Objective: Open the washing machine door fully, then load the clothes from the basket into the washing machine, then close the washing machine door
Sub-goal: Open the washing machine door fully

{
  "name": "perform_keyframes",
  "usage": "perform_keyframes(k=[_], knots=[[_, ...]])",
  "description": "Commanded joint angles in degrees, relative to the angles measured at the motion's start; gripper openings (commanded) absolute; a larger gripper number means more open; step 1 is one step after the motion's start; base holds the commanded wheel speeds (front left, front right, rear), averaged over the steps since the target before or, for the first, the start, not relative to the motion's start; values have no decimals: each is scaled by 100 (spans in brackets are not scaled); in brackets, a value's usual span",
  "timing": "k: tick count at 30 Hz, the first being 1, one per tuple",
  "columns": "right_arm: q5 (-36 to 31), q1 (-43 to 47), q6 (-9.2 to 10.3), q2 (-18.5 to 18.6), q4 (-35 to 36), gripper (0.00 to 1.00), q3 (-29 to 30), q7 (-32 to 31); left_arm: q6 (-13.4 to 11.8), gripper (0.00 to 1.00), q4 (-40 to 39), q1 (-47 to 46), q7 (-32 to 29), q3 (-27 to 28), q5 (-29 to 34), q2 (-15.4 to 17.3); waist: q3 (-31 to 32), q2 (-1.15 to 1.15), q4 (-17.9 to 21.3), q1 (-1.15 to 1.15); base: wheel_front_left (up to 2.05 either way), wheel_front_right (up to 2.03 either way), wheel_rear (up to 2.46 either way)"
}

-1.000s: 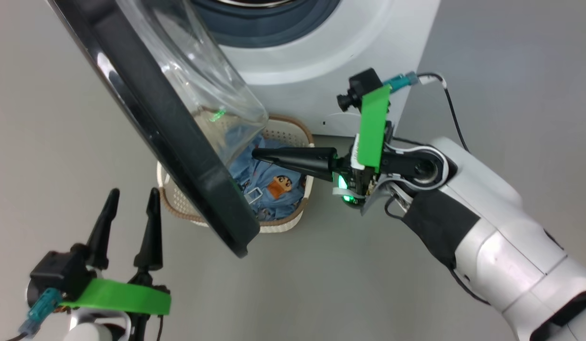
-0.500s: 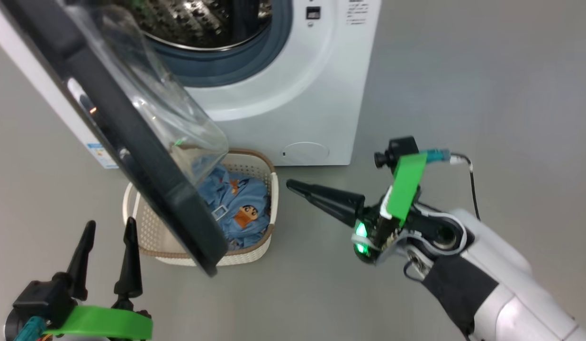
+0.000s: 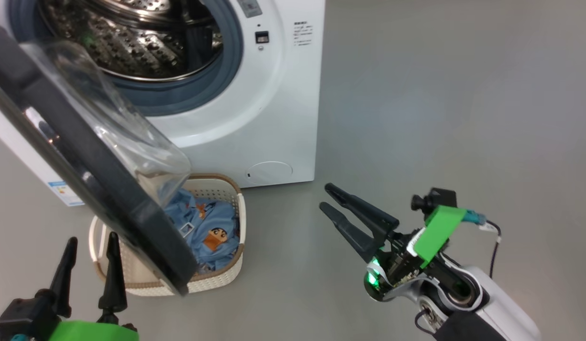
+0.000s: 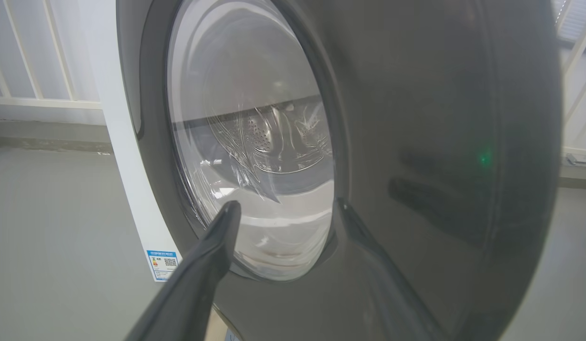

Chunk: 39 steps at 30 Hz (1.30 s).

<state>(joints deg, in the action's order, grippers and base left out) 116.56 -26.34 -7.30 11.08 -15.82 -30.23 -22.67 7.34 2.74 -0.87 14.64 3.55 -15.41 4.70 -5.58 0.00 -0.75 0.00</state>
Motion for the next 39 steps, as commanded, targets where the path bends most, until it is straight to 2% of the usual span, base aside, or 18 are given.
perform_keyframes(k=[1, 7, 8, 15, 18, 21, 24, 25, 28, 34, 39], knots=[[-264, 216, -19, -112, 269, 100, 132, 222, 14, 100, -177, -21, 36, 253, 2, 100, 79, 0, 178, 0, 0, 0, 0], [-1489, 489, -19, -238, 424, 100, 773, 1536, 14, 100, -176, 24, 36, 334, -38, 81, 86, 0, 290, 0, 0, 0, 0], [-1489, 489, -19, -238, 424, 100, 773, 1536, 14, 100, -176, 24, 36, 334, -38, 81, 86, 0, 290, 0, 0, 0, 0], [-3016, 550, -19, -290, 373, 100, 976, 3183, 14, 100, -184, 81, 36, 338, -22, 66, 160, 0, 327, 0, 0, 0, 0], [-3688, 568, -19, -206, 272, 100, 997, 3609, 14, 100, -192, 113, 36, 331, -12, 56, 195, 0, 328, 0, 0, 0, 0], [-4591, 603, -19, -151, 105, 100, 1158, 3748, 14, 100, -208, 143, 36, 339, -4, 43, 214, 0, 334, 0, 0, 0, 0], [-5739, 680, -19, -383, 66, 100, 1869, 3763, 14, 100, -213, 170, 36, 377, -3, 25, 199, 0, 350, 0, 0, 0, 0], [-6514, 777, -19, -538, 170, 100, 2180, 3764, 14, 100, -217, 168, 36, 383, 4, 15, 182, 0, 347, 0, 0, 0, 0], [-7524, 941, -19, -675, 376, 100, 2435, 3765, 14, 100, -219, 155, 36, 386, 22, 7, 162, 0, 343, 0, 0, 0, 0], [-8983, 1371, -19, -790, 879, 100, 2793, 3766, 14, 100, -225, 137, 36, 401, 64, -7, 165, 0, 329, 0, 0, 0, 0], [-9905, 1768, -19, -811, 1117, 100, 2908, 3766, 14, 100, -246, 174, 36, 446, 109, -27, 198, 0, 340, 0, 0, 0, 0]])
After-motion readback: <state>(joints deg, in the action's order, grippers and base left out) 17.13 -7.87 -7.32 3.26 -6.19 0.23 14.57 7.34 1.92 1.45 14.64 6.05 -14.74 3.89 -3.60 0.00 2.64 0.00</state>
